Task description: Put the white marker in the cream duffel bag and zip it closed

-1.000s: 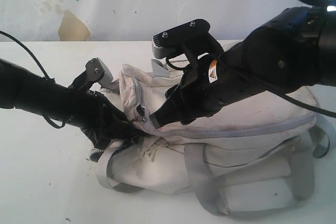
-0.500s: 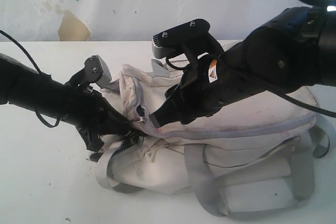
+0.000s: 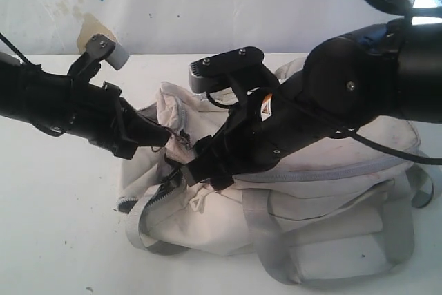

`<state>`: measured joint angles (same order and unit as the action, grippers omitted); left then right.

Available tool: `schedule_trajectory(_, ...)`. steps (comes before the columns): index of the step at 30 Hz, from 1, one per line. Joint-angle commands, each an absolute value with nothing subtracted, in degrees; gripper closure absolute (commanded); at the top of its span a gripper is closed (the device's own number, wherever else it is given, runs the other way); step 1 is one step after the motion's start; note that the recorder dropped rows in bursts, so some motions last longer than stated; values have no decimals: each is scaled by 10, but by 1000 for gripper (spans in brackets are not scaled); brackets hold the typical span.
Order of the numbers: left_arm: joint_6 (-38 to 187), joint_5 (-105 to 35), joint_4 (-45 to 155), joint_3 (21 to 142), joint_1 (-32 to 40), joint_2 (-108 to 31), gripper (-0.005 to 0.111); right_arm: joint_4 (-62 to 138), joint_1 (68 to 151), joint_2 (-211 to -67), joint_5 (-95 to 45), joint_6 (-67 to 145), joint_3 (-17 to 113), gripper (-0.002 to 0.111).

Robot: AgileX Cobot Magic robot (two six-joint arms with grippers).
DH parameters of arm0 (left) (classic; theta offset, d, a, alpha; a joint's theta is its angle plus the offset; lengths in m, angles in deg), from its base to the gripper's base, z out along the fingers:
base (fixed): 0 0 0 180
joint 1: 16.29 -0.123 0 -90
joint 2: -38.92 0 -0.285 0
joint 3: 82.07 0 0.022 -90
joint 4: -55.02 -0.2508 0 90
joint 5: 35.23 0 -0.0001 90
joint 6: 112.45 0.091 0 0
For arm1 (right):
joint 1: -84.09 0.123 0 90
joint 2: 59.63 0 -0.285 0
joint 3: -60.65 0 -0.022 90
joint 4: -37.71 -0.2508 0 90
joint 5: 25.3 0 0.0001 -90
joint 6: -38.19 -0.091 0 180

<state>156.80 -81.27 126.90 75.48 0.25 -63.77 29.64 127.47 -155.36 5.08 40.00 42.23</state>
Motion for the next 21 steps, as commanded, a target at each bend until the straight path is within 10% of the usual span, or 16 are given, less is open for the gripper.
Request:
schedule_trajectory(1,1543,-846,1330,755,4,-621,107,287,1282,-1559,10,427,422,41)
schedule_trajectory(15,1543,-875,1447,755,4,-621,107,283,1283,-1571,-22,427,422,56)
schedule_trajectory(21,1506,-868,1450,755,4,-621,107,283,1283,-1572,-17,427,422,90)
